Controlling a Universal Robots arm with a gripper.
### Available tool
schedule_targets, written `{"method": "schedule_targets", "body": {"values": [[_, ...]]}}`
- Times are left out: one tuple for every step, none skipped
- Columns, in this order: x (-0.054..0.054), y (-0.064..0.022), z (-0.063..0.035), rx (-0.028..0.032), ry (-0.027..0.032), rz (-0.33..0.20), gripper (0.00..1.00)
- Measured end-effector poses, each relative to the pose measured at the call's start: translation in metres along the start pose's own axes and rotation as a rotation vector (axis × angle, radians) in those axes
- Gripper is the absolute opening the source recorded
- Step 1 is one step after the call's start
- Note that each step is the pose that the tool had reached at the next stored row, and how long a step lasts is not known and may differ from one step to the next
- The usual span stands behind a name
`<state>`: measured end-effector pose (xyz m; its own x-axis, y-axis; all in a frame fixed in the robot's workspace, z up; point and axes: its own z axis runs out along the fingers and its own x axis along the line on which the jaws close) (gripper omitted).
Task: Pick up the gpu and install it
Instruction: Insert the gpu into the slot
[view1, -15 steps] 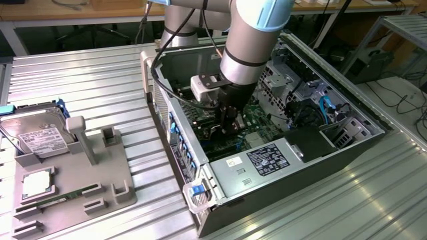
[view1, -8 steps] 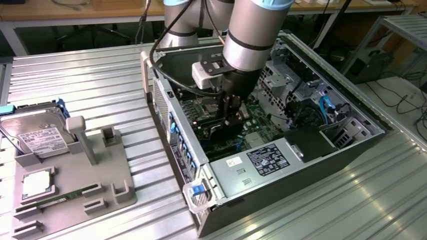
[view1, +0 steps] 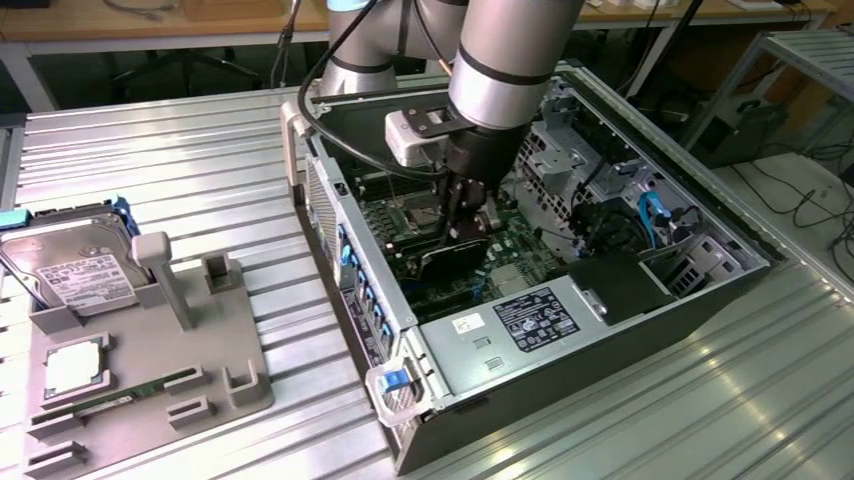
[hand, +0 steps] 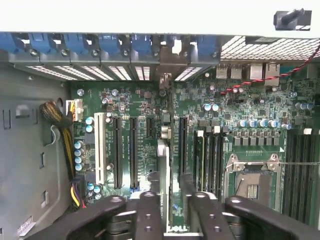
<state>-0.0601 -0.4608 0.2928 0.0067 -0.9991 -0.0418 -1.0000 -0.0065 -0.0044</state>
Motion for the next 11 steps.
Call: {"method": "schedule_targets", "body": {"values": [[0.0000,0.0000,0.0000,0.0000,0.0001,0.000,0.20],[0.0000,0.0000,-0.0001,-0.0001,0.0001,0.000,0.15],[0.0000,0.0000,-0.0001,-0.0001,0.0001,0.000,0.15],[0.0000,0.0000,-0.0001,-0.0001,0.0001,0.000,0.15],[0.0000,0.0000,0.0000,0.0000,0.0001,0.000,0.11],[0.0000,0.0000,-0.0001,-0.0001,0.0002,0.000,0.11],[0.0000,0.0000,-0.0001,-0.0001,0.0002,0.000,0.11],[0.0000,0.0000,-0.0001,-0.0001,0.0002,0.000,0.11],[0.0000,0.0000,-0.0001,-0.0001,0.0001,0.000,0.11],[0.0000,0.0000,-0.0001,-0.0001,0.0001,0.000,0.11],[0.0000,0.0000,-0.0001,-0.0001,0.0001,0.000,0.11]]}}
